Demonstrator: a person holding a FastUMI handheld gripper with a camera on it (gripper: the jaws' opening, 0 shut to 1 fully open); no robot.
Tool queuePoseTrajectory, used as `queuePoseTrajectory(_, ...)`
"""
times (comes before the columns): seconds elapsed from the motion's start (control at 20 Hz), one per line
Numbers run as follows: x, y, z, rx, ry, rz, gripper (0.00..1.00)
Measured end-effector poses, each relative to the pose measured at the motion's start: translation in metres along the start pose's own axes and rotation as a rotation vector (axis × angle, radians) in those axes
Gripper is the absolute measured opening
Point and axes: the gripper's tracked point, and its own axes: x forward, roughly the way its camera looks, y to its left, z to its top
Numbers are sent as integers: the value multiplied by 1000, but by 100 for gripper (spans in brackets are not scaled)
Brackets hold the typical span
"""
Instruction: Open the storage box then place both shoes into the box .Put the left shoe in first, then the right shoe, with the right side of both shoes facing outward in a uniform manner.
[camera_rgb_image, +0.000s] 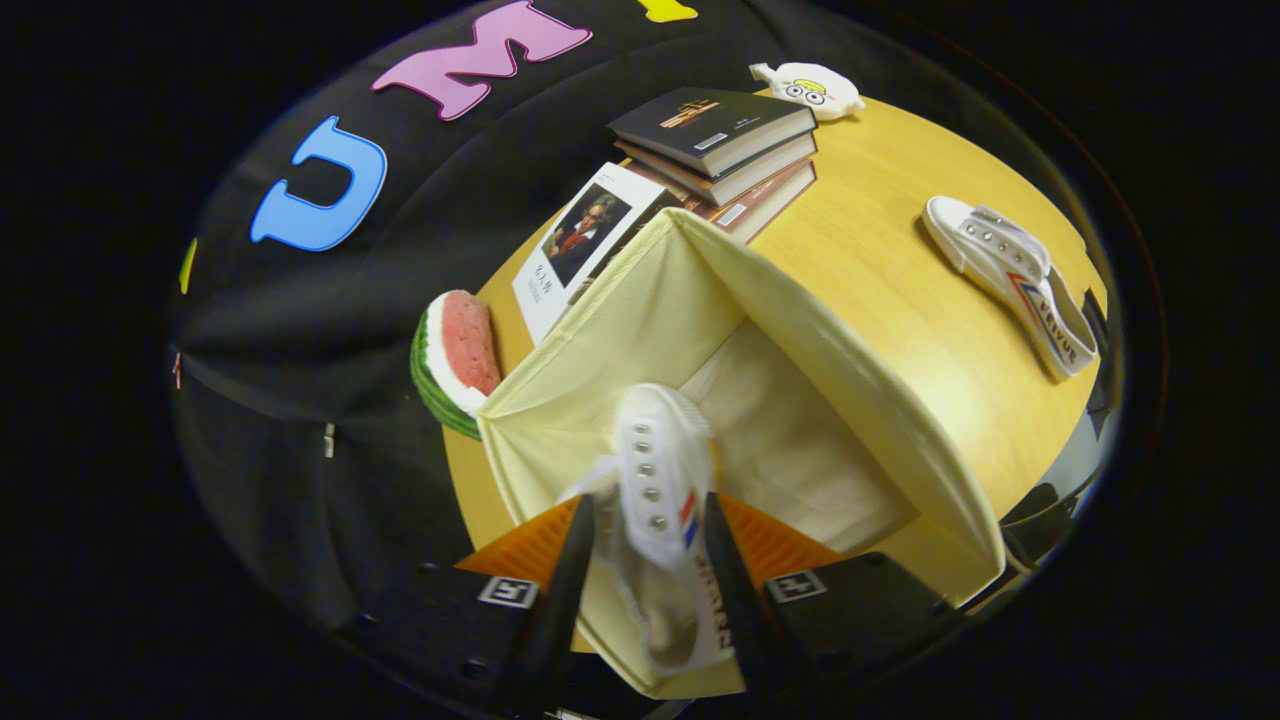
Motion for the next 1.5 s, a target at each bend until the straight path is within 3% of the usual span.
queuePoseTrajectory(0.05,-1,5,4,-25,-6,22,99)
queuePoseTrajectory(0.65,-94,-10,98,-222,-210,123,99)
queuePoseTrajectory(0.8,-123,-31,124,-362,-289,102,99)
queuePoseTrajectory(1.0,-153,-69,157,-399,-332,95,99)
queuePoseTrajectory(1.2,-163,-155,193,-413,-325,-25,99)
queuePoseTrajectory(1.5,-171,-267,214,-553,-293,-164,99)
